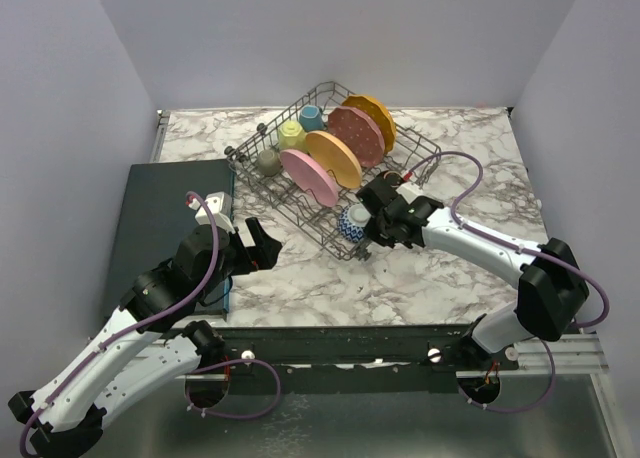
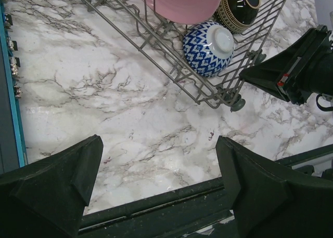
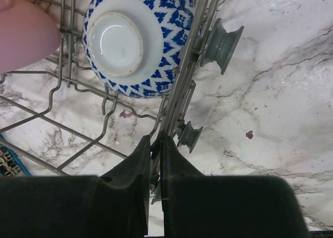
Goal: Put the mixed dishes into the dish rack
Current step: Move the dish rack to the center of the board.
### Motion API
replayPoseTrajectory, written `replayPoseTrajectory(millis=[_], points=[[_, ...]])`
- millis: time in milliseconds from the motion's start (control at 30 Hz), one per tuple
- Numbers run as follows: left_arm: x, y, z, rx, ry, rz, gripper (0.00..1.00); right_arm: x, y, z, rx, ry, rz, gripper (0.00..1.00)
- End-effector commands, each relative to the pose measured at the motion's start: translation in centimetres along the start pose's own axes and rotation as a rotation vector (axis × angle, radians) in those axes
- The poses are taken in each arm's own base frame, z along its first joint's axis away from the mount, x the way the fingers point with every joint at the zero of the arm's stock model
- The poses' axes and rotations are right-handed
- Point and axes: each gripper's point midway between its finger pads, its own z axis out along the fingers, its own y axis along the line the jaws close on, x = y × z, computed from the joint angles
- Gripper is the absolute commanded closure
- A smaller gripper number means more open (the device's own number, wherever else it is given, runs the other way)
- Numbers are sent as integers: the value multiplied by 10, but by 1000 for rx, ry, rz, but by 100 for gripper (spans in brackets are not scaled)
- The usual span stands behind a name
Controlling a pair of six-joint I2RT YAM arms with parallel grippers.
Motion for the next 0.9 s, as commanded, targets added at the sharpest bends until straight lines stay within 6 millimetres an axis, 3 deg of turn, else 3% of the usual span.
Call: replayPoseTrajectory(millis=[0, 867], points=[[-4, 2, 3, -14, -19, -3, 1, -19, -39, 5, 130, -85, -75, 100], [-1, 2, 6, -21, -4, 3, 1, -43, -91, 7, 260, -99, -149, 99]])
